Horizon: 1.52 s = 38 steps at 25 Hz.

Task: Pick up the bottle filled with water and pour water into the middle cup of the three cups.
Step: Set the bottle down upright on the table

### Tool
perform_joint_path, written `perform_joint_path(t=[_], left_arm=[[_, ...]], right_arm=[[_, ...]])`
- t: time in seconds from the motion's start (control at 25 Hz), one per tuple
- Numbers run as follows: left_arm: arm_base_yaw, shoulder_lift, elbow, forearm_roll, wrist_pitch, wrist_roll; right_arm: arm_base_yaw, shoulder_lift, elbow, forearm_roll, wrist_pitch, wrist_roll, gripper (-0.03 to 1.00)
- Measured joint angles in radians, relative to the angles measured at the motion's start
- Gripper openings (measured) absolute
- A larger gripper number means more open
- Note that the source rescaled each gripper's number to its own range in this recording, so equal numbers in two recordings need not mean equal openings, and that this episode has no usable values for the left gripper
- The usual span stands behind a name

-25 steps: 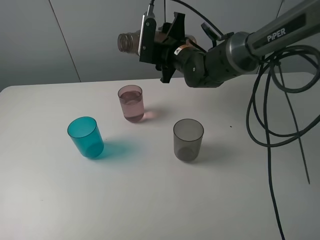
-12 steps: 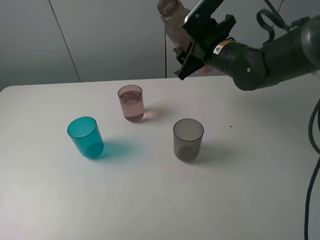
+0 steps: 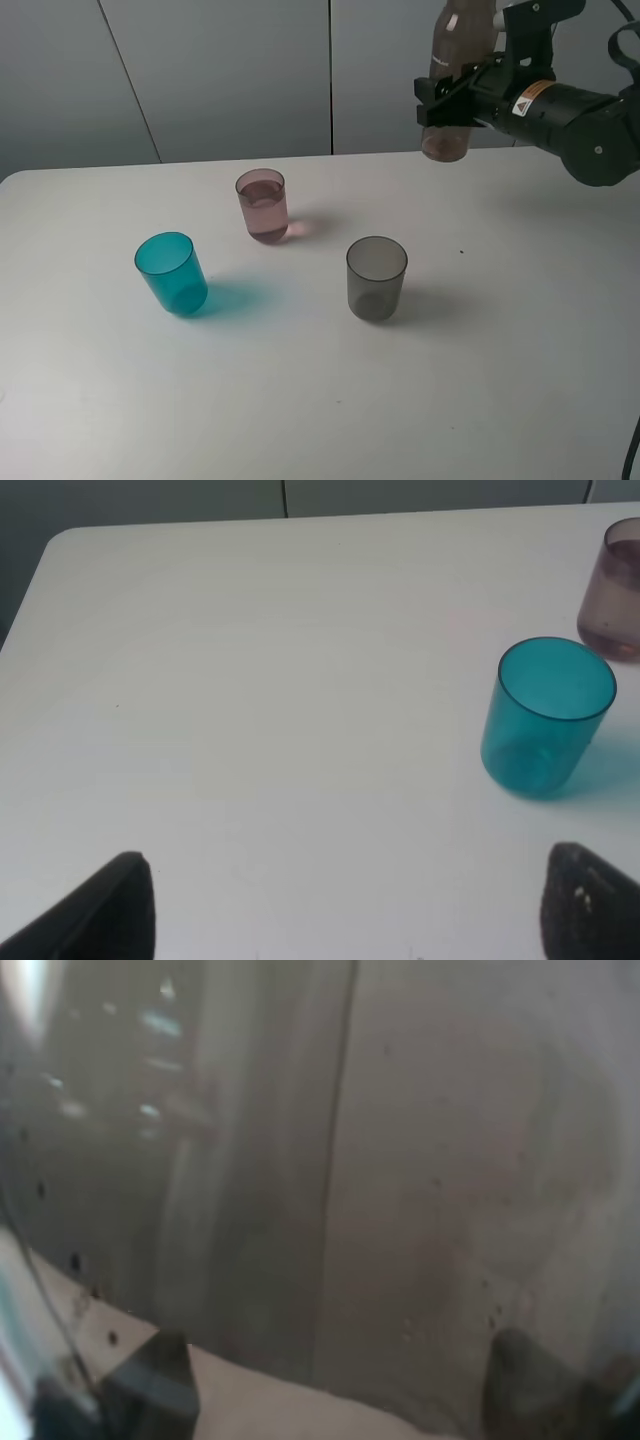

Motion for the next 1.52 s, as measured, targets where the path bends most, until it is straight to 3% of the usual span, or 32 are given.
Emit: perform_joint_path(t=[0.2, 0.44, 0.6, 1.52], left_arm=[[0.000, 0.000, 0.000, 0.000, 0.000, 0.000], [0.000, 0.000, 0.000, 0.000, 0.000, 0.000], [0.000, 0.000, 0.000, 0.000, 0.000, 0.000], [0.000, 0.000, 0.000, 0.000, 0.000, -0.003]], right_arm=[[-0.019, 0.109, 0.000, -0.004, -0.065, 0.011, 0.00], [-0.034, 0.269, 0.000, 0.049, -0.287, 0.008, 0.00], [-0.034, 0.333, 0.000, 0.057, -0.345, -0.025, 0.00], [-0.034, 0.368, 0.000, 0.081, -0.277, -0.073, 0.00]])
